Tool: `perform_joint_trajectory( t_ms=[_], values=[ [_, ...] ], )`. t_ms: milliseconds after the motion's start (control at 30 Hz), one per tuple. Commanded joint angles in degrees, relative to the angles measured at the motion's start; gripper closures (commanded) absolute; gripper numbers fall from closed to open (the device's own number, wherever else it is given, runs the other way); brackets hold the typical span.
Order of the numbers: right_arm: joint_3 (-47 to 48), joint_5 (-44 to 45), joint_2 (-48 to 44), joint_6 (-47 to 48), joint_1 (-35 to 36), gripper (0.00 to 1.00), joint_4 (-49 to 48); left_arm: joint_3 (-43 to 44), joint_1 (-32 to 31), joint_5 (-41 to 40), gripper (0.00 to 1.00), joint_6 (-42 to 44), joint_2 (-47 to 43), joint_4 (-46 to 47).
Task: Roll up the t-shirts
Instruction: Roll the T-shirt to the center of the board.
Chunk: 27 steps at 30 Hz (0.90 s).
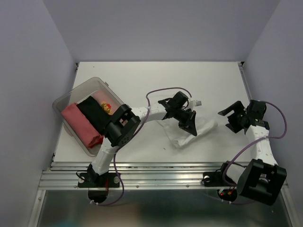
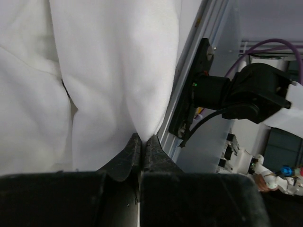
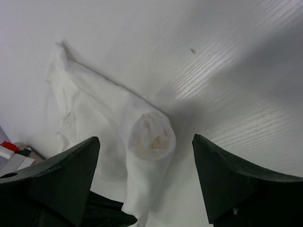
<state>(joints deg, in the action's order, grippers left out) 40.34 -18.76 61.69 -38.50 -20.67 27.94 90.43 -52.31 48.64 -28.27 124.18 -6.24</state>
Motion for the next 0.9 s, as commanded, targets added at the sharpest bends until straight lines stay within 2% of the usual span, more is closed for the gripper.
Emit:
perform_joint_trajectory(
  t_ms=[0, 100, 233, 300, 333, 433, 533, 733, 867],
  values=[
    [1.6, -4.7, -3.3, 4.1, 0.2, 0.22, -0.3, -0.3, 1.3, 9.1, 1.00, -3.8, -2.2, 5.6],
    [0.0, -5.8, -5.8, 5.1, 1.7, 0.36, -0.7, -0.2, 2.5, 11.0, 1.00, -4.4, -1.4, 5.8],
    [-2.2, -7.2, -7.5, 6.2, 3.1, 0.39, 0.1, -0.3, 4.1, 12.4, 1.00, -4.4, -0.5, 5.8],
    [-3.5, -7.8, -8.1, 6.0, 3.8, 0.37, 0.0, -0.3, 4.5, 12.7, 1.00, -4.2, -0.3, 5.8],
    [-3.8, -7.3, -8.3, 5.8, 4.6, 0.29, 0.2, -0.4, 4.6, 12.8, 1.00, -4.1, 0.2, 5.8],
    [-4.4, -4.4, -8.3, 4.3, 6.9, 0.21, 1.1, -1.0, 4.7, 13.1, 1.00, -4.1, 1.3, 5.7],
    [-4.7, -1.2, -7.7, 2.4, 9.4, 0.24, 2.3, -1.9, 4.7, 13.1, 1.00, -4.2, 2.1, 5.8],
    [-6.9, -1.0, -9.7, -0.5, 12.3, 0.33, 0.3, -3.4, 5.1, 13.1, 1.00, -6.4, 2.6, 8.8],
    [-6.2, -0.7, -9.2, -0.2, 12.3, 0.33, 0.4, -4.2, 5.6, 13.0, 1.00, -6.9, 3.4, 9.7]
  ],
)
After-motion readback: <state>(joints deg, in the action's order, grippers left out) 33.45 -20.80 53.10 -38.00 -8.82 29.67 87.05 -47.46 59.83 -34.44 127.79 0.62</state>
